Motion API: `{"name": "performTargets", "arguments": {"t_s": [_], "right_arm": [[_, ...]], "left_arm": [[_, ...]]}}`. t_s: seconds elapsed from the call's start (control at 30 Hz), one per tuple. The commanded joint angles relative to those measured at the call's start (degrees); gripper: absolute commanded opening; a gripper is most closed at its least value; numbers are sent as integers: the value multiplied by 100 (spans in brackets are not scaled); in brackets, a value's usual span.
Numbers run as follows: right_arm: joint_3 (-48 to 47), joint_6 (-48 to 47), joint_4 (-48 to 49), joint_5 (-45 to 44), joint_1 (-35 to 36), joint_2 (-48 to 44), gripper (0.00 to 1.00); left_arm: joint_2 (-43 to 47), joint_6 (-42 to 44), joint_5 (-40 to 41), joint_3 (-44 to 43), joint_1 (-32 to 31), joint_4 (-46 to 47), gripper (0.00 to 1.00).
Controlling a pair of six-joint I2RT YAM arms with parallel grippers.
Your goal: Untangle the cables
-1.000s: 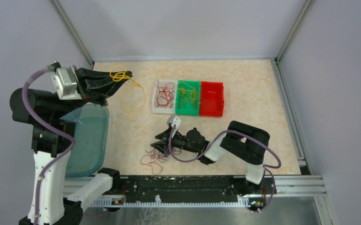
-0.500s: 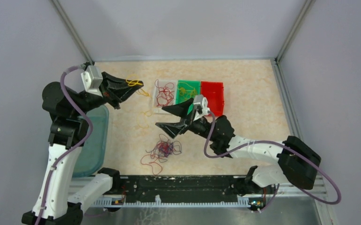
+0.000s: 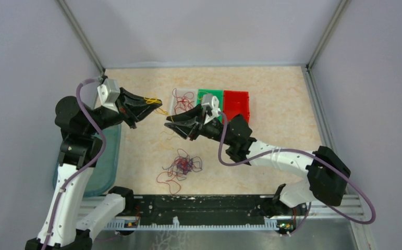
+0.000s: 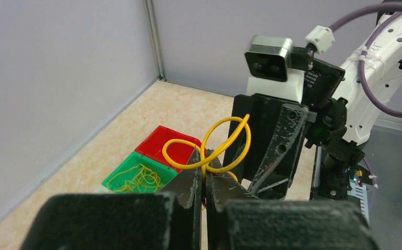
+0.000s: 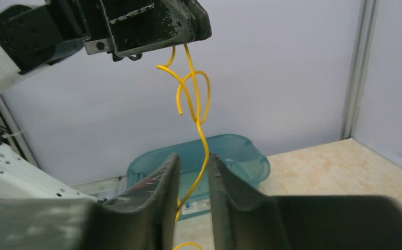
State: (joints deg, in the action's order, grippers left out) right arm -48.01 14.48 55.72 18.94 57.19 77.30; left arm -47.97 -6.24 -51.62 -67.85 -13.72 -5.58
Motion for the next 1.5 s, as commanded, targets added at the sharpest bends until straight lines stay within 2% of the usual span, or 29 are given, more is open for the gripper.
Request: {"name": "performTargets", "arguments": {"t_s": [0.0,0.03,0.07,0.13,0.27,0.4,0.57,0.8,0.97,1.33,1.47], "right_arm": [[-329,78,-24,28,-101,47,16],[-305,87,-48,-55,-133,10,6],[-267,82,-96,-167,-179,-38,0],[-229,61,-314,-623,-273,-137,0],[-126,-48,-668,-1112,-653,-301,0],[32,-49,-821,-1265,-1205,-334,0],[-134,-143,-1272,-1647,-1832,-35,0],[-494,-264,-1384,-1908,-2338,744,0],[-693,-314,-1430,-2148,-2536,1345,0],[-859,-448,-1759,-3074,-2561,2021,0],[-1020,-669,-2001,-3177,-2555,2198,14]], "left_arm": [[166,45,11,122,9,-174,0],[185,137,28,151,10,-228,1],[198,217,69,187,9,-289,8],[195,470,135,263,9,-516,31],[-47,1302,244,160,9,-1665,68],[-106,2189,325,164,9,-2410,86],[1,2952,592,353,9,-2891,99],[55,3577,1200,622,7,-3292,100],[201,3606,1234,761,9,-3261,100],[227,3617,1152,805,9,-3247,100],[233,3559,1125,832,6,-3204,100]]}}
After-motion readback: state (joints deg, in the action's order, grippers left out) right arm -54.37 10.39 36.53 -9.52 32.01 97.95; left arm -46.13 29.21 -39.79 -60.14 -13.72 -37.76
